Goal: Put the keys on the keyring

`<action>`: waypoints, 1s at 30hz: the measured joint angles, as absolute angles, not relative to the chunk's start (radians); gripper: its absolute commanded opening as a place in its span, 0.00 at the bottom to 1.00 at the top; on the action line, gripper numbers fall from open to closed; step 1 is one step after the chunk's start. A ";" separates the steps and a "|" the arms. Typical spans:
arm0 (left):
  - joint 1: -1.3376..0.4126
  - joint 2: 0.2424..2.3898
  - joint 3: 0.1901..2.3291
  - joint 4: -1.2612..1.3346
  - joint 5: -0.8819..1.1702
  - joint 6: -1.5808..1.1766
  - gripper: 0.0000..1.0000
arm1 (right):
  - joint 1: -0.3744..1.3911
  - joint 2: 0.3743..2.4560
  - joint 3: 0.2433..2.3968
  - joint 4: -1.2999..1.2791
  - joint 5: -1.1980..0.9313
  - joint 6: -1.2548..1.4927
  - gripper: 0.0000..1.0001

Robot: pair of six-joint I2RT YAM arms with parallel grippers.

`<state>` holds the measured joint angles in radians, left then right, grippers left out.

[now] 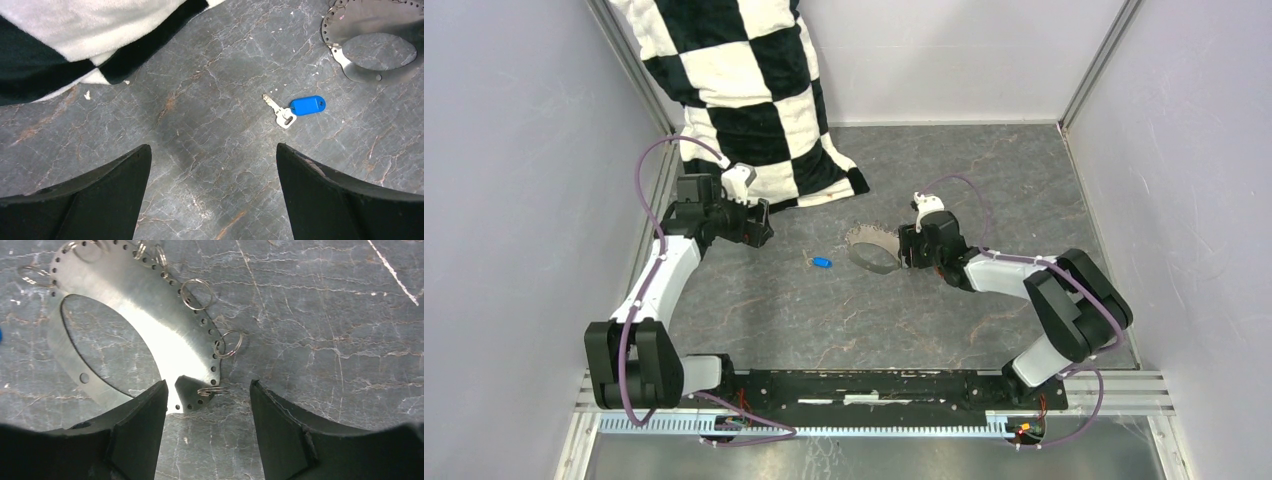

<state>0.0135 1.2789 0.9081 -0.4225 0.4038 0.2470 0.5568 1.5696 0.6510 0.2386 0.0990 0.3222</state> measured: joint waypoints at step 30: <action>-0.022 1.242 0.912 -0.474 0.478 0.278 1.00 | 0.568 1.598 0.705 0.245 0.007 0.214 0.00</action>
